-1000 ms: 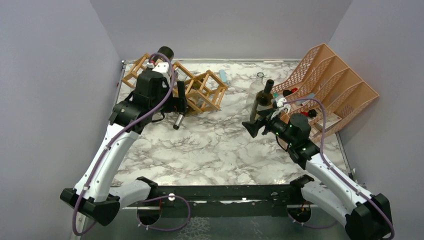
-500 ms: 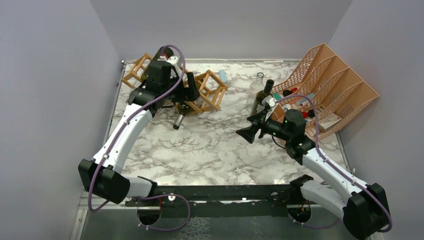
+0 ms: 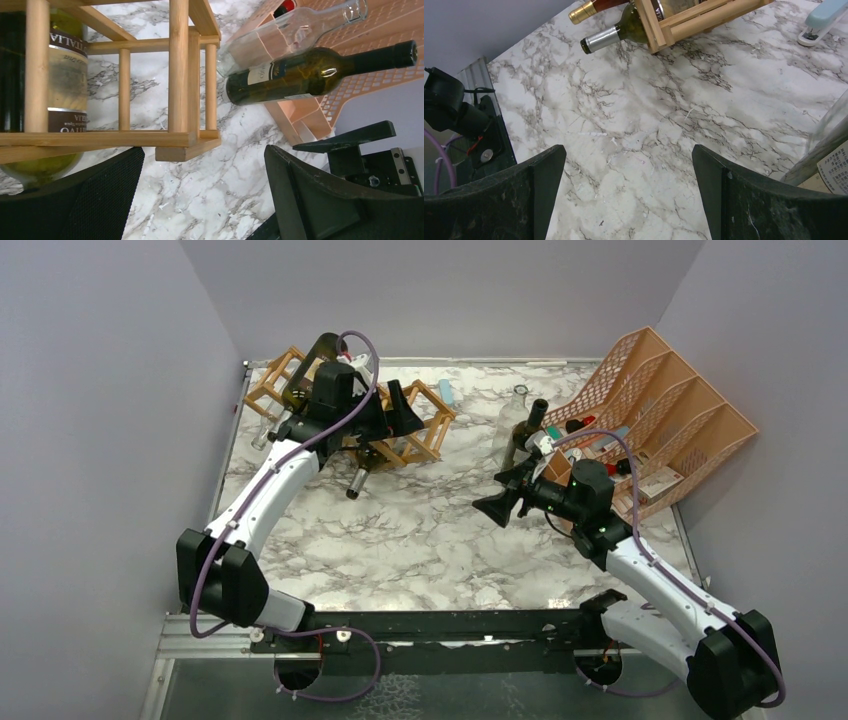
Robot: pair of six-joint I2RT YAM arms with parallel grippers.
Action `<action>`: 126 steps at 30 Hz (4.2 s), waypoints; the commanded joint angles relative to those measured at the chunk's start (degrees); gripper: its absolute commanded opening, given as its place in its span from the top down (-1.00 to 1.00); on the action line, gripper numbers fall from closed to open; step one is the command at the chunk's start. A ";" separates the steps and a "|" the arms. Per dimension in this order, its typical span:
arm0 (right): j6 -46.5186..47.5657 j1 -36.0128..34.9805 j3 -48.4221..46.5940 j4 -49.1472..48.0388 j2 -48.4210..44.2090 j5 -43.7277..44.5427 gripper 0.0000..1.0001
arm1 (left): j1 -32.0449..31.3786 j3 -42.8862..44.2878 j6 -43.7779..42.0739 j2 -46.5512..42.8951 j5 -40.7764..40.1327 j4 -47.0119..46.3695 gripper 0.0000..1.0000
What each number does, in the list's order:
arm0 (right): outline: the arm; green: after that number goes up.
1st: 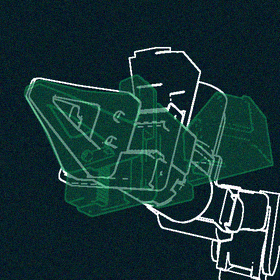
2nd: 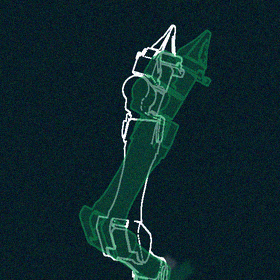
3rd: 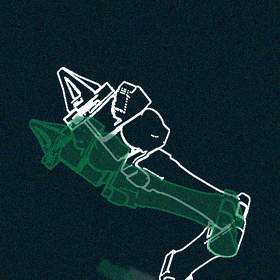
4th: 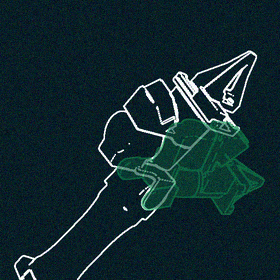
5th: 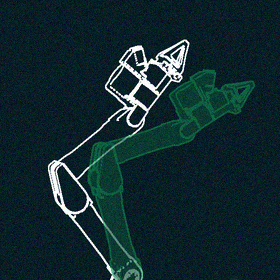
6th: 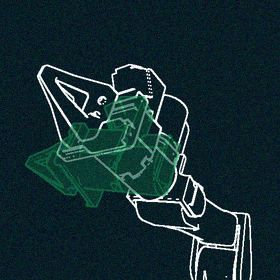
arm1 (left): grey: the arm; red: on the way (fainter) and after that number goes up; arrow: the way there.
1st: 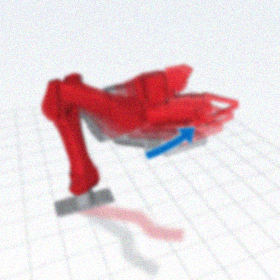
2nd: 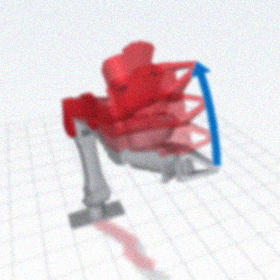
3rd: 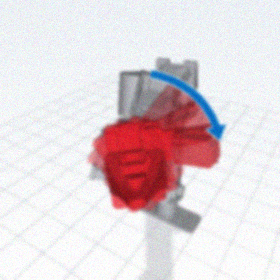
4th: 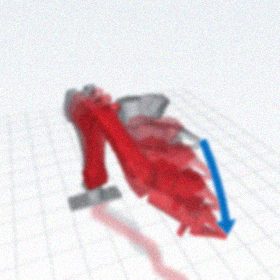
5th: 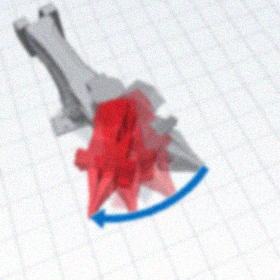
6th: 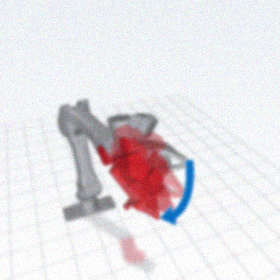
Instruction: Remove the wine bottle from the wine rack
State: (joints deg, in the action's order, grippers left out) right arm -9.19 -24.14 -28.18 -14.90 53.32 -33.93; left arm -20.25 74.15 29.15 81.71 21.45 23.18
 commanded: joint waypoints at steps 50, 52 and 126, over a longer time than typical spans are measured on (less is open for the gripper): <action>-0.04 0.06 -0.51 1.94 -4.43 -0.26 -0.99 | 6.88 42.82 -35.98 20.40 -48.31 25.42 -0.98; 0.01 0.06 -0.53 1.89 -4.41 -0.26 -0.99 | 7.46 44.34 -37.49 22.08 -47.86 24.50 -0.98; -4.14 0.13 0.02 -0.21 -3.65 2.08 -0.99 | 15.52 33.39 -28.74 11.96 -30.94 20.72 0.26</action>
State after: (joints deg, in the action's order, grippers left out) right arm -10.57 -24.14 -28.18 -13.45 49.84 -33.71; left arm -5.19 109.40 -1.93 102.78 -10.98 48.10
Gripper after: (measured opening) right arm 0.995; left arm 0.815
